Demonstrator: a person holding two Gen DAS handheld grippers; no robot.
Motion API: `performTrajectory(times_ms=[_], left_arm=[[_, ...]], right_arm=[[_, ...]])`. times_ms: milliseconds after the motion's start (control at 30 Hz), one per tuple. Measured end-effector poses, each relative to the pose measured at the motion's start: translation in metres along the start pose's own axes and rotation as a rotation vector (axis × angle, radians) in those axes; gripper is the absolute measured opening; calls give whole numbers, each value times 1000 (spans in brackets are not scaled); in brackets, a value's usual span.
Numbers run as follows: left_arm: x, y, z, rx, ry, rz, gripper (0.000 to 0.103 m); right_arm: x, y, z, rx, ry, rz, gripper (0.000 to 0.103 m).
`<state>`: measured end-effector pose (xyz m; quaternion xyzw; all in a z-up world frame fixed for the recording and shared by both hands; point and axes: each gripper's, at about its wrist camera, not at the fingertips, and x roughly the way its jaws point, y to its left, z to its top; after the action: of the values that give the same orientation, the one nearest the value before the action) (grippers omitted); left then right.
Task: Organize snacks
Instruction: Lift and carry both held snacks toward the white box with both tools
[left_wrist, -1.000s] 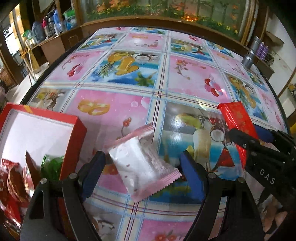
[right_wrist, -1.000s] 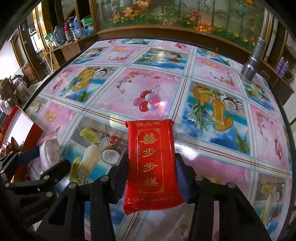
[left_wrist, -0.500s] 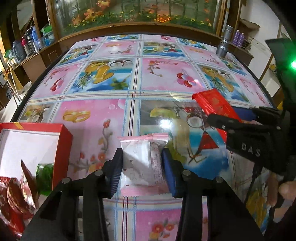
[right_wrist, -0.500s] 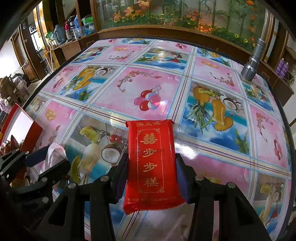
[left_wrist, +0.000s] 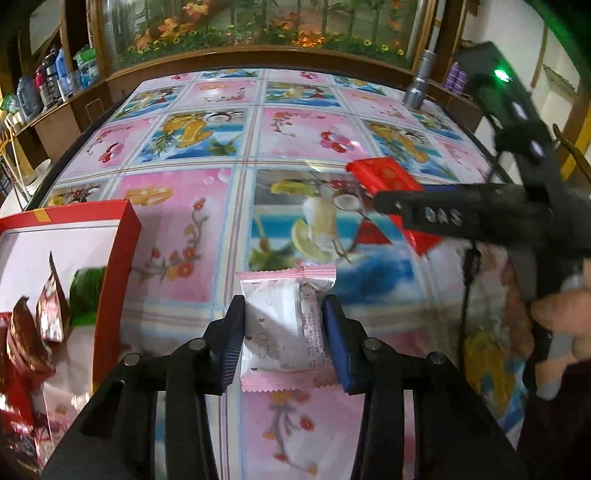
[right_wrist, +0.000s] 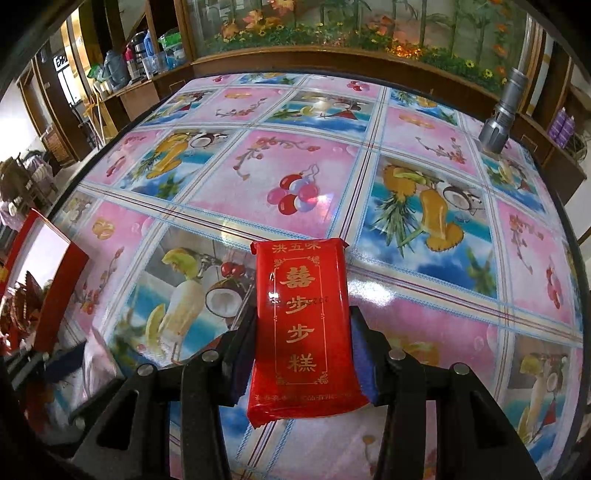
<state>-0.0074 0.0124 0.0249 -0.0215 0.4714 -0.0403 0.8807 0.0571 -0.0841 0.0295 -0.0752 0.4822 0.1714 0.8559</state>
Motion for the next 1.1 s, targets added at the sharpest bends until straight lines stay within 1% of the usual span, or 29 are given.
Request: performTrajectory(times_ms=[233,333,500,633,800,900,1033,1100], left_arm=[[-23,2,-27,16,-2,-38,40],[-31,8,-39,15,0,-45,40],[-42,15,-58,8,-2,-67,40],[-51,16,-70,6,-8,-102,40],[-60,20,-86,5,-7,-138,40],[-70,26,-93,3,-18,-148,40],[-86,33,-100,6,-49,-151,40],[-94,38,-105,5,-65,-153,40]], right_arm=[[-5,-3,-6,39,-4,40,48],[-9,-5,-11,70,-8,78,48],[-18,-2,-29,137,-19,163,48],[-23,3,-43,196,-19,298,47],[-29,12,-62,264,-15,388,47],[-36,24,-75,256,-29,385,47],[-41,42,-84,229,-30,402,47],[-43,51,-86,219,-20,426,47]])
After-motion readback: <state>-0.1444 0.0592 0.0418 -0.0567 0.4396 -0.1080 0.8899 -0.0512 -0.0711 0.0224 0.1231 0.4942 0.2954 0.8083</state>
